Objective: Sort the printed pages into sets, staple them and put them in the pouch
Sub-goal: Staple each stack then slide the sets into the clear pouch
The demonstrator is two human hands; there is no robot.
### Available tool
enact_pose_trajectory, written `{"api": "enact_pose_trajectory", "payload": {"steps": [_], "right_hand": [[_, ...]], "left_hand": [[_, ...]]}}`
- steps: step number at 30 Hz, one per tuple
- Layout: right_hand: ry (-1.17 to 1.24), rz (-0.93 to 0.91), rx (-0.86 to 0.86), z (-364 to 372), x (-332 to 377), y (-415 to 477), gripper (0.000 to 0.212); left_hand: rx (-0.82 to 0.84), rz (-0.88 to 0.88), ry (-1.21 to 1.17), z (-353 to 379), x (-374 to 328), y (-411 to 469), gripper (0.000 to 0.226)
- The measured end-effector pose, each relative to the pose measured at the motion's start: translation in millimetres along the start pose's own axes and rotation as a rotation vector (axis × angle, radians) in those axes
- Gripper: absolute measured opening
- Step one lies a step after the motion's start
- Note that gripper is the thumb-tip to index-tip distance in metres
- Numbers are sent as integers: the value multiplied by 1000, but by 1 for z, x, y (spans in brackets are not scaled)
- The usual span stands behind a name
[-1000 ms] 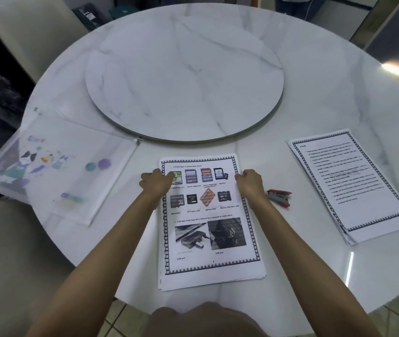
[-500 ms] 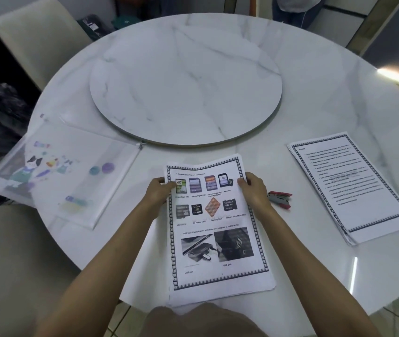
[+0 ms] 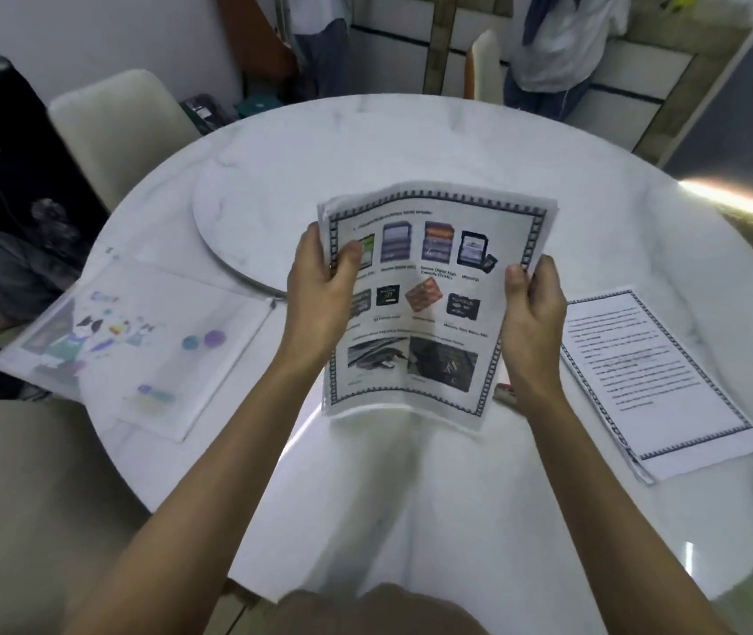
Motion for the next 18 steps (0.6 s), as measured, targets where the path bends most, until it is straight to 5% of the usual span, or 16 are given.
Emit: {"api": "enact_pose_trajectory", "payload": {"steps": [18], "right_hand": [[132, 111, 40, 2, -22, -39, 9]], "left_hand": [[20, 34, -68, -10, 24, -42, 15]]}}
Point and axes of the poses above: each hand's wrist, its own y-axis towards the middle knuckle, its own z-axis out of the palm, x = y × z, the point moved 4 cm from there along y, towards the middle knuckle, and after that the axes turned 6 degrees about y, right-handed, at the moved point
